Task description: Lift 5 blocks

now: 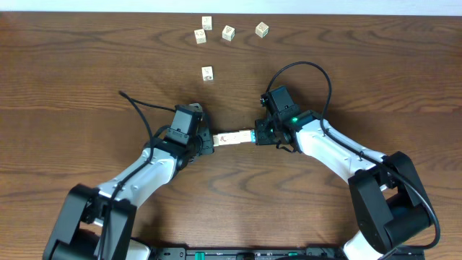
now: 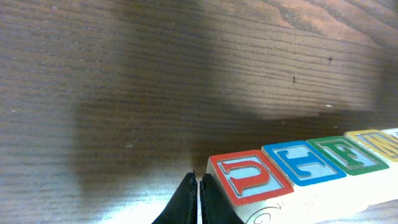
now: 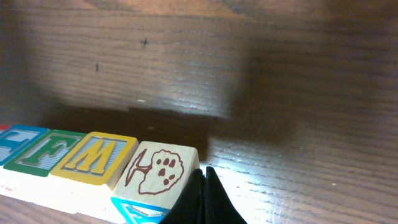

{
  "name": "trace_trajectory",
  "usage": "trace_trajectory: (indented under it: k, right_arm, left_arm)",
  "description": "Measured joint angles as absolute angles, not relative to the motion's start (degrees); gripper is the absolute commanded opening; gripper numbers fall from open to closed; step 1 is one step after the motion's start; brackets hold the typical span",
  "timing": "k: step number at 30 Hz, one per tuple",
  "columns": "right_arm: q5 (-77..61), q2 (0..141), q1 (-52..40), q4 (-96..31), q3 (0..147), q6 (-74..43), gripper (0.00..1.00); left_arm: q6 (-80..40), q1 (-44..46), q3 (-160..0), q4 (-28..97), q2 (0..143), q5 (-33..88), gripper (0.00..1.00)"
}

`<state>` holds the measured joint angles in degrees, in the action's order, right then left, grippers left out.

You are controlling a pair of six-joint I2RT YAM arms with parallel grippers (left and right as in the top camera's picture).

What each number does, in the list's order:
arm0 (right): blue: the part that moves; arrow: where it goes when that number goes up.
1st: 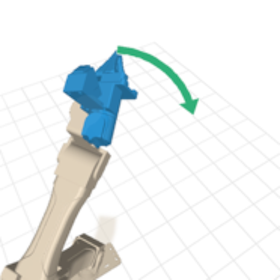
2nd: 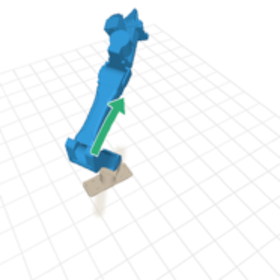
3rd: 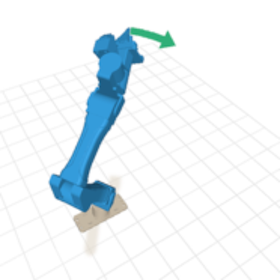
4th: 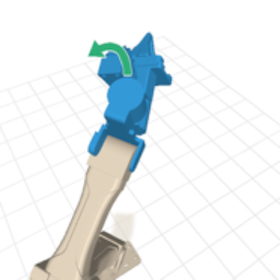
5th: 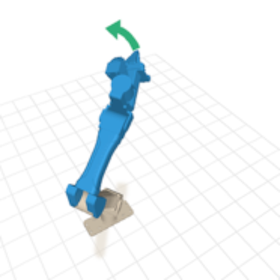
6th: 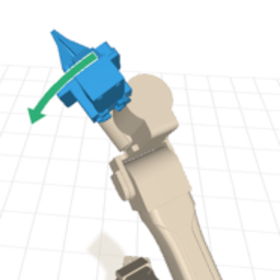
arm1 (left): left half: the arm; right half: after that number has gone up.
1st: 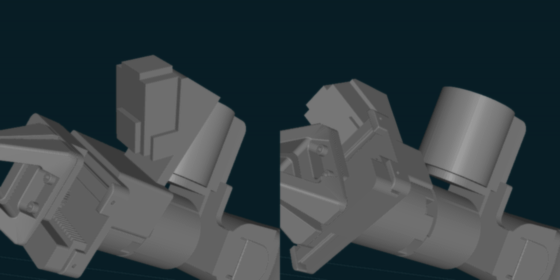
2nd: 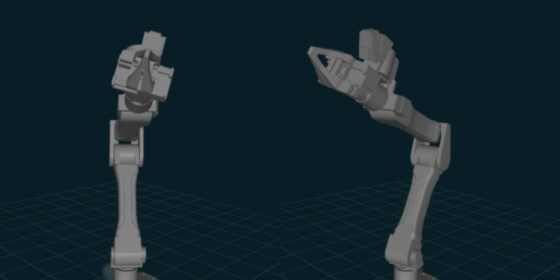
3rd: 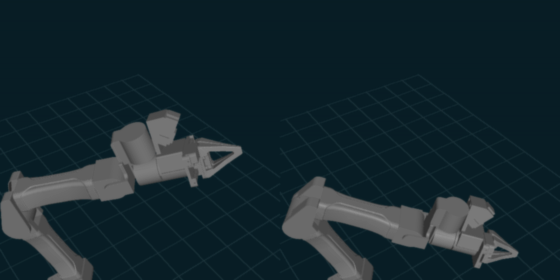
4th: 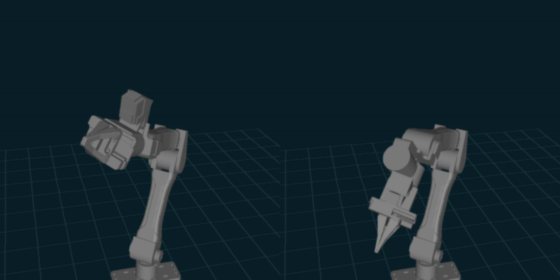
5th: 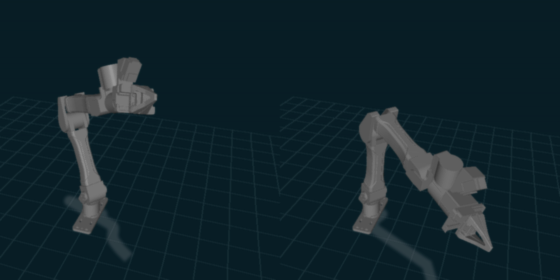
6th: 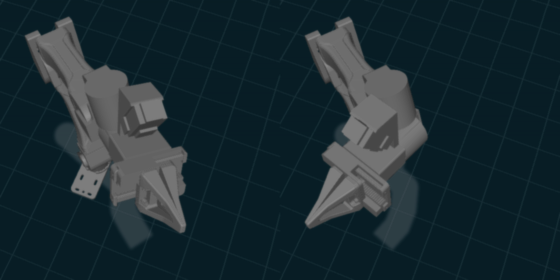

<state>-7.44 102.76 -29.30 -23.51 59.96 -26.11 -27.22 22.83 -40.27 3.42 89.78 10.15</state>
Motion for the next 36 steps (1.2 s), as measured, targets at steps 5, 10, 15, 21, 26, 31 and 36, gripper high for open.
trace_trajectory:
  k: [5,10,15,21,26,31,36]
  right_arm:
    - [-6.70,102.76,-28.32,-23.38,59.96,-26.11,0.01]
    - [-6.74,102.76,-27.97,-23.29,59.96,-26.11,0.01]
    - [-6.74,102.76,-27.97,-23.31,59.96,-26.11,0.01]
    - [-6.70,102.76,-27.97,-23.29,59.96,-26.11,0.01]
    - [-6.63,102.76,-27.97,-23.46,59.96,-26.11,0.01]
    - [-6.61,102.76,-27.97,-23.75,59.96,-26.11,0.01]
    - [-6.59,102.76,-27.97,-23.77,59.96,-26.09,0.01]
  left_arm:
    - [-27.44,24.43,-40.18,2.02,91.53,9.74,0.07]
    - [-28.34,24.77,-40.18,1.91,91.68,9.74,0.07]
    - [-28.51,24.77,-40.18,1.91,91.70,9.74,0.07]
    - [-28.51,24.77,-40.18,1.91,91.70,9.74,0.07]
    - [-28.51,24.75,-40.18,1.91,91.72,9.72,0.07]
    - [-28.51,24.77,-40.18,1.91,91.72,9.69,0.07]
    - [-28.49,24.77,-40.18,1.91,91.72,9.69,0.07]
